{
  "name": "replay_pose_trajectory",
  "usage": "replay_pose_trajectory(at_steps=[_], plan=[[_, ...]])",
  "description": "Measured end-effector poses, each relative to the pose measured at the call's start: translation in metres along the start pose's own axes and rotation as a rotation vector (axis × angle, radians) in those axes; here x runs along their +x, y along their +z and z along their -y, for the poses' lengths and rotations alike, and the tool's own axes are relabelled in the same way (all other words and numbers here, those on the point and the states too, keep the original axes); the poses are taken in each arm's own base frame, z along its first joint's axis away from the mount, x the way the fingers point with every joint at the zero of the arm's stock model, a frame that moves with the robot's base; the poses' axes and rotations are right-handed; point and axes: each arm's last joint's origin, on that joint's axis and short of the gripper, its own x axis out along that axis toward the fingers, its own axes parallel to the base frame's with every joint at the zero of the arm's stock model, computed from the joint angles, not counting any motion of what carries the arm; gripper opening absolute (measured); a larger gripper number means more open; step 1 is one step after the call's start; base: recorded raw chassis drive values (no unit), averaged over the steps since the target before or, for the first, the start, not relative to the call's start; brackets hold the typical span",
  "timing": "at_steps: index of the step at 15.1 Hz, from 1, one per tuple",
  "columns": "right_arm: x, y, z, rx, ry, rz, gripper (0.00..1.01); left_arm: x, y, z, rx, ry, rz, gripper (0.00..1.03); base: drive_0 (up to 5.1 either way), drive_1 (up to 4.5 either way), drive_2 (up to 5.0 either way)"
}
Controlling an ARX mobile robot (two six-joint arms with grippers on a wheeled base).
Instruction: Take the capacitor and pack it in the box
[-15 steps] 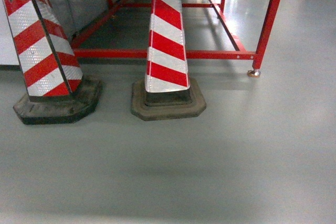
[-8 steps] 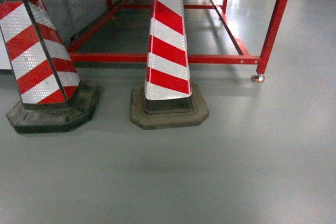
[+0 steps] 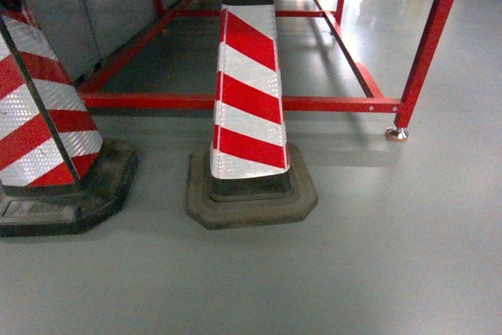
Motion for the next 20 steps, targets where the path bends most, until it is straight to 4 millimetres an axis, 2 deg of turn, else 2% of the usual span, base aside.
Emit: replay_pose_trajectory(at_steps=[9,20], plan=[[0.0000,0.0004,0.0000,0.000,-0.001,0.005,0.98,0.0000,0.0001,0.0000,0.000,0.000,0.002,0.43,0.0,3.97,-3.9],[0.0000,0.0001,0.0000,0.000,0.000,0.001,0.98,0.0000,0.0001,0.0000,0.000,0.000,0.002,0.43,0.0,0.00,0.0]])
